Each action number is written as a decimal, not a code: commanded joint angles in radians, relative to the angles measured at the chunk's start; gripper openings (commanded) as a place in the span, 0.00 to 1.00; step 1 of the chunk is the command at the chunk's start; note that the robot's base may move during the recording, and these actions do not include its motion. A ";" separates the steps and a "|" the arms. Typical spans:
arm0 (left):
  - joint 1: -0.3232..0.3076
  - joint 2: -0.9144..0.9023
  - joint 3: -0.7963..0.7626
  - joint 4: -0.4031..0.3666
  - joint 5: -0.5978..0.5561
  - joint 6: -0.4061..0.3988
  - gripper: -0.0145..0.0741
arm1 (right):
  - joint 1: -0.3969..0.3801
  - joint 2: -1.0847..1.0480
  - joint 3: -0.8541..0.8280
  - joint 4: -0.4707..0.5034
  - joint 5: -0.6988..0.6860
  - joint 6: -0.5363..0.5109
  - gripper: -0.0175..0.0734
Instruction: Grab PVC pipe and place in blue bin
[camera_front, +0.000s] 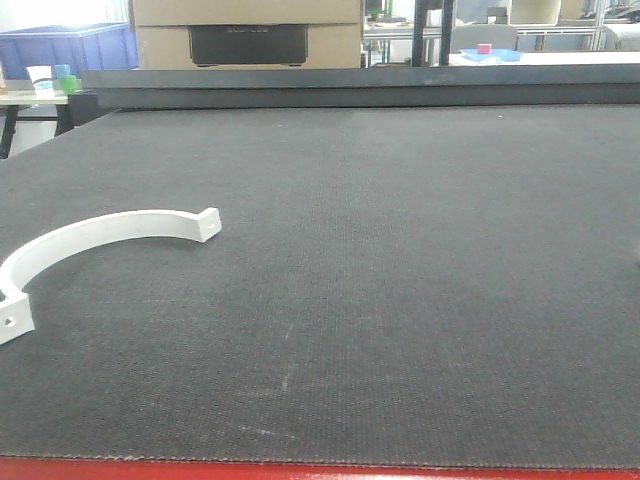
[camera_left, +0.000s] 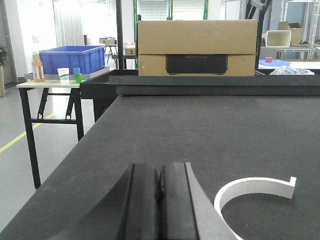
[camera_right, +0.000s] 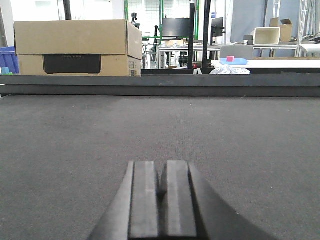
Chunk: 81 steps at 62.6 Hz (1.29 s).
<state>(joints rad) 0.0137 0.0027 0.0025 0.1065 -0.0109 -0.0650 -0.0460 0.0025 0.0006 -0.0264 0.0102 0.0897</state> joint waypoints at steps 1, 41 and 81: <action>0.002 -0.003 -0.003 0.002 -0.067 -0.006 0.04 | -0.003 -0.003 -0.001 -0.005 -0.033 -0.006 0.01; 0.002 0.145 -0.423 -0.092 0.035 0.011 0.04 | -0.003 0.068 -0.396 -0.027 0.054 -0.004 0.01; 0.002 0.793 -1.012 -0.248 0.691 0.011 0.04 | -0.003 0.646 -0.873 -0.013 0.720 -0.004 0.01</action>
<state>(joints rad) 0.0137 0.7268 -0.9769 -0.1057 0.6180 -0.0550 -0.0460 0.5919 -0.8639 -0.0356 0.6894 0.0897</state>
